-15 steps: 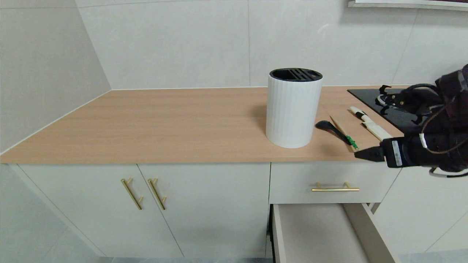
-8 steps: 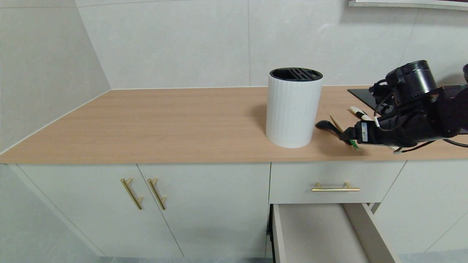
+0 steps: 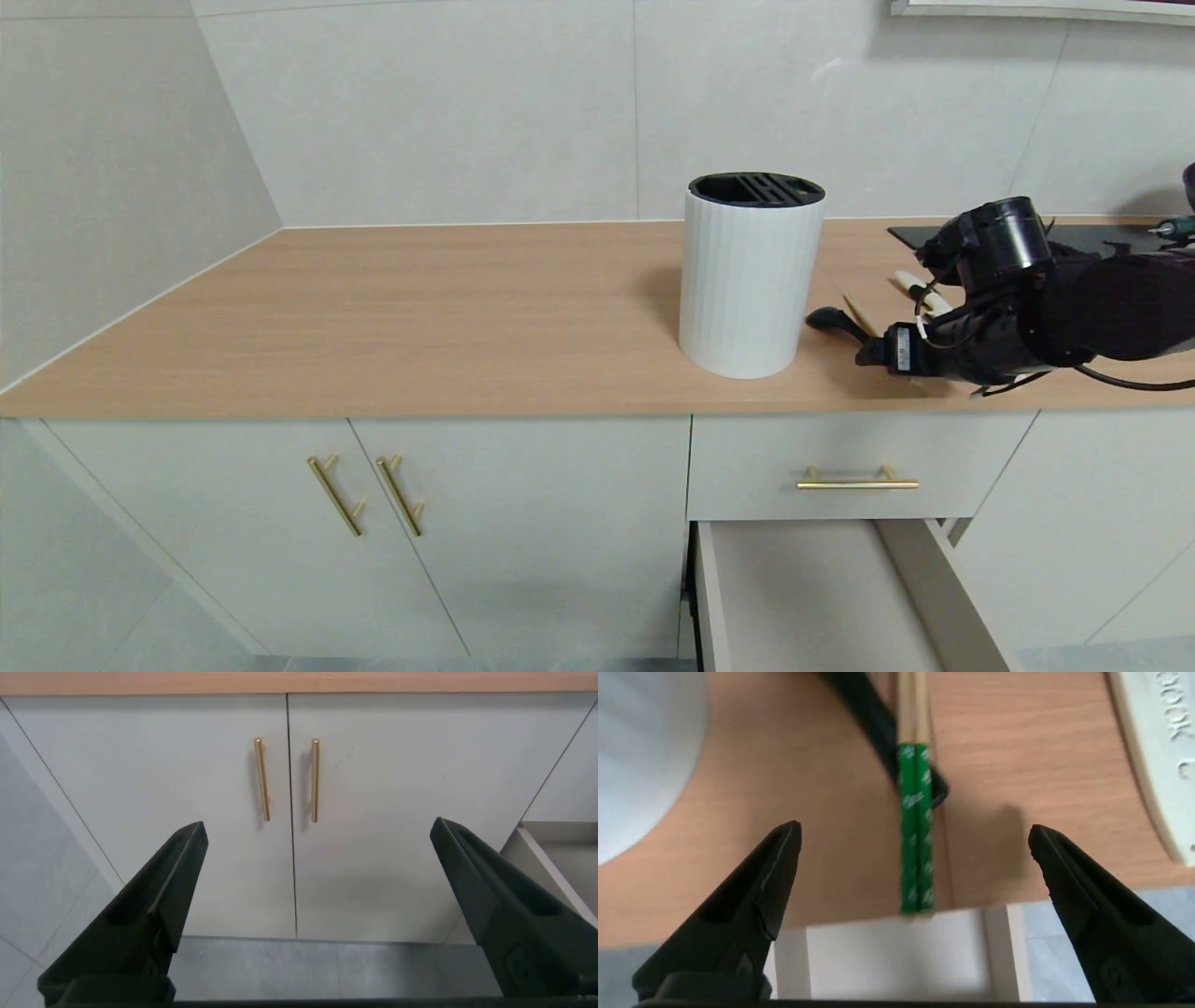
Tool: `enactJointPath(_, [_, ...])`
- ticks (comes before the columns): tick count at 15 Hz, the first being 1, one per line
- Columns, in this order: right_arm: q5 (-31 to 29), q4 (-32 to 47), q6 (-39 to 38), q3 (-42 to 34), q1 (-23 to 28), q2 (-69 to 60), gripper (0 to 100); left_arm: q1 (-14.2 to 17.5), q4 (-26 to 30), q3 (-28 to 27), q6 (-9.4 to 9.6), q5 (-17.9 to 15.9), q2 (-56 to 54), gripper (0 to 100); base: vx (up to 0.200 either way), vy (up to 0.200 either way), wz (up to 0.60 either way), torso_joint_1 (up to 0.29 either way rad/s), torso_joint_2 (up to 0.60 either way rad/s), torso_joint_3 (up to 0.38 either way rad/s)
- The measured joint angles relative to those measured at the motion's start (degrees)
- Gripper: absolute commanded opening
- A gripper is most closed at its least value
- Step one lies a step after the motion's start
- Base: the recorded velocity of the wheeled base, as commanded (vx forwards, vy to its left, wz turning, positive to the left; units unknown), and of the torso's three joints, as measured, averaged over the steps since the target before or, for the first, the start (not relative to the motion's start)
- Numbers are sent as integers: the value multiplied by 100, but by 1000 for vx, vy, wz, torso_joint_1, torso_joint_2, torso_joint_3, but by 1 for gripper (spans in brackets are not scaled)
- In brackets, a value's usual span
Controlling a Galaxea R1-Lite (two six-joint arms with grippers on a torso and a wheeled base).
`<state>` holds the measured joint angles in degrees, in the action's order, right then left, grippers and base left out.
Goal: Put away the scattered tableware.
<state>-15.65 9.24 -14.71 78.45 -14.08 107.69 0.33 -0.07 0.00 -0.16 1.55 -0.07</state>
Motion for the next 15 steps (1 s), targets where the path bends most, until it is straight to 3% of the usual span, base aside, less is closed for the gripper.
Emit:
enactJointPath(1, [0,0,-1,-4,22,24,0,0,0,0,0,0,0,100,0,0,0,0,0,0])
enactJointPath(8, [0,0,-6,-15,39,20,0,0,0,0,0,1,0,100,0,0,0,0,0,0])
enactJointPath(15, [-2,12,54,-499,-2,-1230,0,0,0,0,0,1,0,100,0,0,0,0,0,0])
